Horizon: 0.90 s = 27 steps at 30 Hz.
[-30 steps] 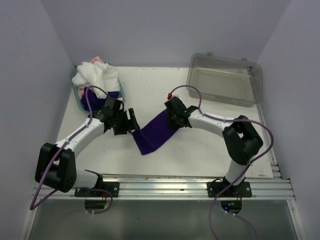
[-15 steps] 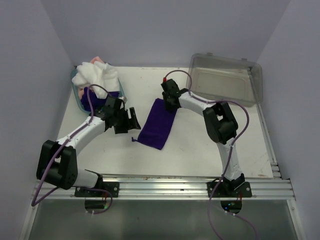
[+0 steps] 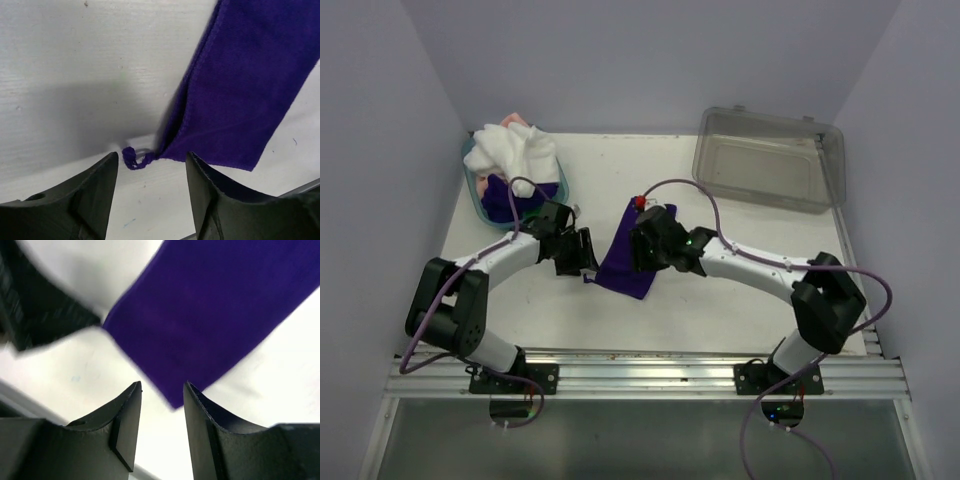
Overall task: Roll the towels
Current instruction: Fold the towel
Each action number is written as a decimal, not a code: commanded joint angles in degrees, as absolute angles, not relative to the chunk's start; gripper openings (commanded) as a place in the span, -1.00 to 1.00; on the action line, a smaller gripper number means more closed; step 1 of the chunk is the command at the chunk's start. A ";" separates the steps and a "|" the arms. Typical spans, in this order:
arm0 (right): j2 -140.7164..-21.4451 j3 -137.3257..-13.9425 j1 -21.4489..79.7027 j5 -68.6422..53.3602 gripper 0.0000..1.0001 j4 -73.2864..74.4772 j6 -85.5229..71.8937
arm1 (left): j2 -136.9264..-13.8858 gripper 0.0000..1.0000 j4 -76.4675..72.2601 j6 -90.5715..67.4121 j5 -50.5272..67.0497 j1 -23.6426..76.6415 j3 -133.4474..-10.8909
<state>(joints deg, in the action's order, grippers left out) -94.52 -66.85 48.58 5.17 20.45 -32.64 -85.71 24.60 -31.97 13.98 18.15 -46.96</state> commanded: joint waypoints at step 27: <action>-89.83 -48.34 51.94 10.28 -0.80 18.72 -46.41 | -75.78 -0.04 22.67 -36.83 15.12 28.30 -36.91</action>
<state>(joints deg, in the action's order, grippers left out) -92.92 -49.06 51.96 7.07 16.12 -47.31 -79.57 20.25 -35.33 16.29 27.92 -36.67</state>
